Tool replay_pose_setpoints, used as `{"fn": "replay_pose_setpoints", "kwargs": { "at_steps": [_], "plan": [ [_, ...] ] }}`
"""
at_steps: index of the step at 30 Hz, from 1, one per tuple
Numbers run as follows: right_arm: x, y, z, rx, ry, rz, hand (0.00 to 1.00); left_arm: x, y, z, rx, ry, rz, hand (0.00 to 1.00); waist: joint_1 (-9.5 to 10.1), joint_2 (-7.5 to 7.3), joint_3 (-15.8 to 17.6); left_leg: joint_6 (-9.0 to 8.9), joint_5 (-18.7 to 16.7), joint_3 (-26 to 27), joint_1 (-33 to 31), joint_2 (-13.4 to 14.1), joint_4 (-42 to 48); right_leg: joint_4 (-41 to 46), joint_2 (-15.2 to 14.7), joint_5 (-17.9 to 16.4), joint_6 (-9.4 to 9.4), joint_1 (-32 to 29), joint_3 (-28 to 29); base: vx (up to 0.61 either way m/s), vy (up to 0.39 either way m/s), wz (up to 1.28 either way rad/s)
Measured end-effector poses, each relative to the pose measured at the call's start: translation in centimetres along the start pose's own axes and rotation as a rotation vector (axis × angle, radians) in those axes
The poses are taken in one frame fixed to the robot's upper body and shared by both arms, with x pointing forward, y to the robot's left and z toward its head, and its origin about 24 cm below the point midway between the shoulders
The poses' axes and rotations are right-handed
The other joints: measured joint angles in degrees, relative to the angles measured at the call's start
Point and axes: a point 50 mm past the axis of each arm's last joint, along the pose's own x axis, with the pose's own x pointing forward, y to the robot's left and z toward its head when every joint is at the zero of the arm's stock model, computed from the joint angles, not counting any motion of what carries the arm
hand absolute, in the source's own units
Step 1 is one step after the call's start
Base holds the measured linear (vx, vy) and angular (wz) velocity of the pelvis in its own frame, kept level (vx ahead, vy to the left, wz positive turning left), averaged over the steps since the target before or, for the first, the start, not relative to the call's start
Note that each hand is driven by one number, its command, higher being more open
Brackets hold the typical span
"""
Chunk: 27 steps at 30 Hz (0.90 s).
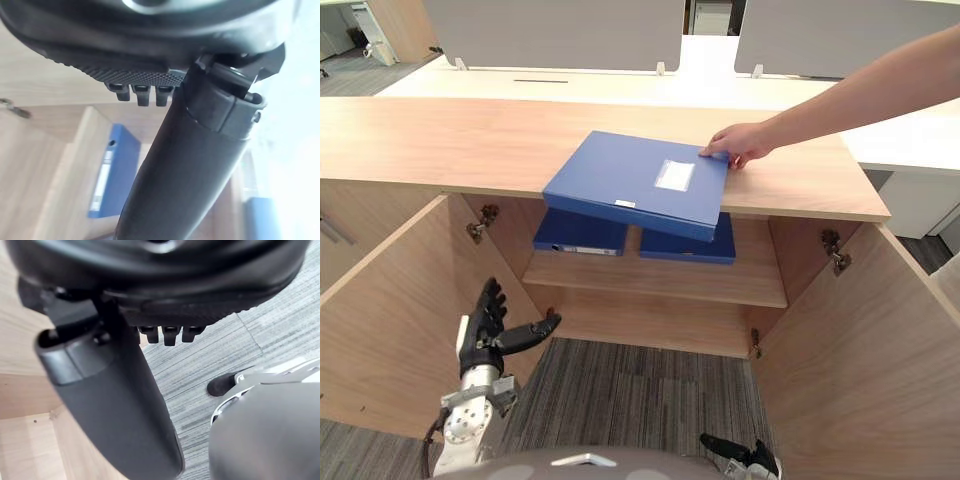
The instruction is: Walk over to the cabinet, pick up the folder, carry it to the office cabinet, place the folder inside the office cabinet, then close the office cabinet door
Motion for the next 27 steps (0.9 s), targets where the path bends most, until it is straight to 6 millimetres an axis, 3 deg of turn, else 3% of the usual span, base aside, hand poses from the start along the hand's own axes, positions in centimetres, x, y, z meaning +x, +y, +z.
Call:
{"fn": "replay_pose_setpoints", "kwargs": {
  "at_steps": [7,11,18,23,27],
  "plan": [
    [0.0,-0.5,-0.3,-0.022,0.0,0.015,1.0,-0.2,0.1,7.4,0.127,-0.367,0.001,1.0,0.02,0.48,-0.5,-0.19,-0.1,0.0,0.0,0.2,0.0,0.1,0.2,-0.1,-0.04,0.0,0.0,0.0,0.0,0.0],
    [0.0,-0.8,-0.7,-0.035,0.008,0.009,1.0,-0.5,-0.2,9.8,0.253,-0.519,-0.008,1.0,-0.1,0.64,-1.6,-0.33,-0.2,0.0,0.0,0.4,0.0,0.1,0.4,-0.1,-0.16,0.0,0.1,0.0,0.0,0.0],
    [0.0,-1.2,-1.0,-0.063,0.021,0.01,1.0,-0.5,-1.0,11.2,0.471,-0.635,-0.082,1.0,-0.31,0.79,-2.1,-0.97,-0.5,0.1,0.2,1.0,0.0,0.5,0.9,-0.4,-0.52,0.0,0.3,0.0,0.0,0.0],
    [0.0,-1.3,-0.9,-0.074,0.015,0.013,1.0,-0.2,-4.0,12.7,0.624,-0.801,-0.2,1.0,-0.59,0.97,-2.2,-0.88,-0.5,0.5,0.4,1.0,0.0,0.6,1.0,-0.5,-0.61,0.0,0.7,0.0,-0.003,-0.03],
    [0.0,-1.2,-0.7,-0.101,0.008,0.022,1.0,0.2,-5.3,13.2,0.732,-0.889,-0.262,1.0,-1.75,1.01,-2.2,-0.76,-0.4,0.5,0.6,1.1,0.0,0.6,1.0,-0.6,-0.79,0.0,0.8,0.0,-0.002,-0.01]
  ]
}}
